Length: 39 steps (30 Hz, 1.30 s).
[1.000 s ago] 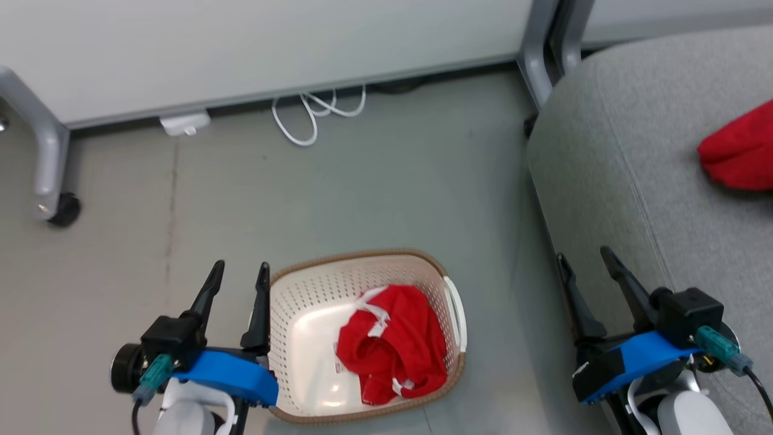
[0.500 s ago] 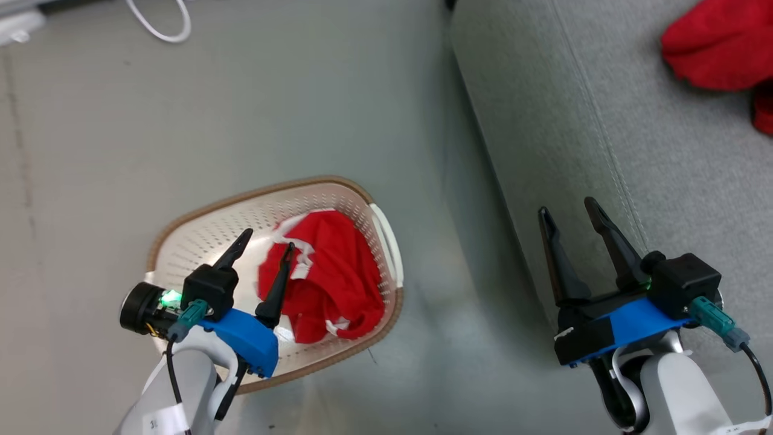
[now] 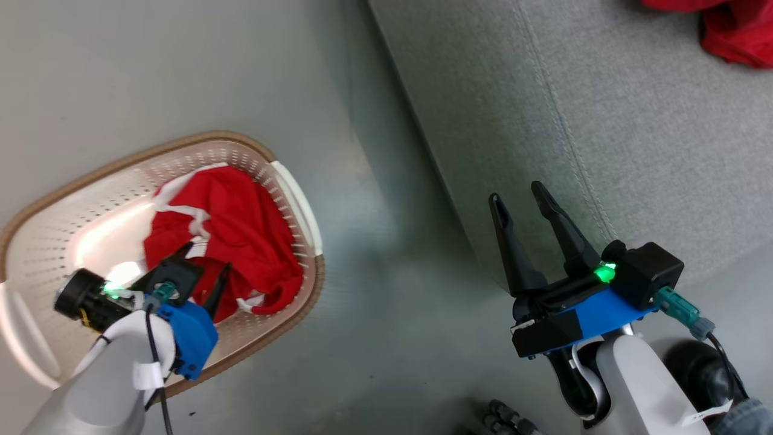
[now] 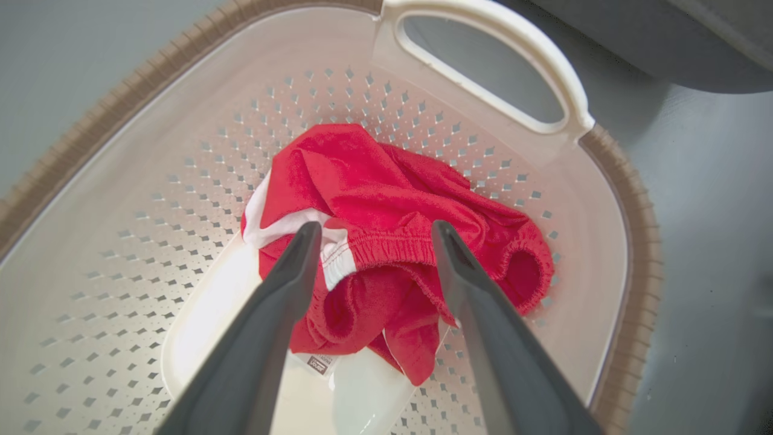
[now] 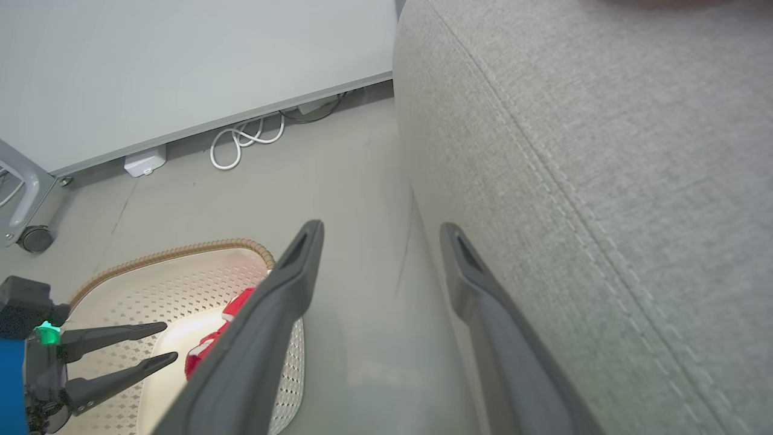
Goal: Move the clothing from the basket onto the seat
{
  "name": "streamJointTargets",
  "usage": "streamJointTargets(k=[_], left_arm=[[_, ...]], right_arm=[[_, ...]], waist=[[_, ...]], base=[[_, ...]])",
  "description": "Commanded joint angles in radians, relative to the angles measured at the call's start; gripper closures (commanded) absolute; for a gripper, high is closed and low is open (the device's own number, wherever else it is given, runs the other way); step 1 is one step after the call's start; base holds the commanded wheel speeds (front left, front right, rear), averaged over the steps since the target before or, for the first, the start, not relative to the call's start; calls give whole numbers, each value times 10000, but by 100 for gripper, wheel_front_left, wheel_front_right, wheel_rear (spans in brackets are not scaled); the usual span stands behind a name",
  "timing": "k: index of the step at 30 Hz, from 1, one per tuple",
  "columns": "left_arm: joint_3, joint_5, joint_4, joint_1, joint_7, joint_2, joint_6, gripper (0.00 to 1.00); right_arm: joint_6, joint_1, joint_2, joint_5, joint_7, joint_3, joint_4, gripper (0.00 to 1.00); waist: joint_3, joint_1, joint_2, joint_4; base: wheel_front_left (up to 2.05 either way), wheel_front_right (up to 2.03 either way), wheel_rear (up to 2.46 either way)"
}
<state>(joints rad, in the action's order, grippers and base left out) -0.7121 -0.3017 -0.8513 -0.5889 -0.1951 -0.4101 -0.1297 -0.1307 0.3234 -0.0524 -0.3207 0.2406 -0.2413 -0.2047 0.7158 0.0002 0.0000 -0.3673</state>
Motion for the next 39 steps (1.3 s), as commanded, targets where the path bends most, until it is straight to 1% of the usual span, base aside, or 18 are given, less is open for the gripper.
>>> streamJointTargets(k=[1, 4, 6, 7, 10, 14, 19, 31, 38, 39], left_arm=[[-42, -116, -141, -264, 89, -207, -12, 0], [-44, -191, -389, -385, 191, -528, -12, 0], [-4, -193, -530, -476, 301, -673, 85, 0], [-4, -193, -530, -476, 301, -673, 85, 0], [52, -192, -768, -639, 578, -870, 282, 0], [-1, -116, -910, -922, 820, -939, 428, 0], [-80, -37, -1075, -1303, 1078, -940, 576, 0], [-132, -220, -1548, -1741, 1364, -816, 621, 0], [-210, -63, -1802, -2099, 1238, -852, 1029, 0], [-261, -22, -1835, -2156, 1264, -853, 1020, 0]], right_arm=[[-1, 234, 33, -183, 115, -134, -98, 0], [-1, 363, 34, -487, 213, -379, -261, 0], [-1, 444, 34, -656, 231, -511, -334, 0], [-1, 444, 34, -656, 231, -511, -334, 0], [-1, 569, 33, -842, 250, -643, -330, 0], [-1, 535, 33, -959, 256, -573, -121, 0], [-1, 448, 34, -1018, 258, -550, 40, 0], [-1, 442, 33, -1183, 261, -711, 152, 0], [-1, 450, 33, -1161, 261, -688, 198, 0], [-1, 450, 33, -1155, 261, -691, 206, 0]], waist=[[548, -2, 0, -587], [797, -2, 0, -846], [968, -2, 0, -989], [968, -2, 0, -989], [1221, -2, 0, -1156], [1447, -2, 0, -1137], [1683, -2, 0, -1046], [1896, -2, 0, -969], [1972, -2, 0, -933], [1985, -2, 0, -922]], base=[[0, 0, 0], [0, 0, 0], [0, 0, 0], [0, 0, 0], [0, 0, 0], [0, 0, 0], [0, 0, 0], [0, 0, 0], [0, 0, 0], [0, 0, 0]])
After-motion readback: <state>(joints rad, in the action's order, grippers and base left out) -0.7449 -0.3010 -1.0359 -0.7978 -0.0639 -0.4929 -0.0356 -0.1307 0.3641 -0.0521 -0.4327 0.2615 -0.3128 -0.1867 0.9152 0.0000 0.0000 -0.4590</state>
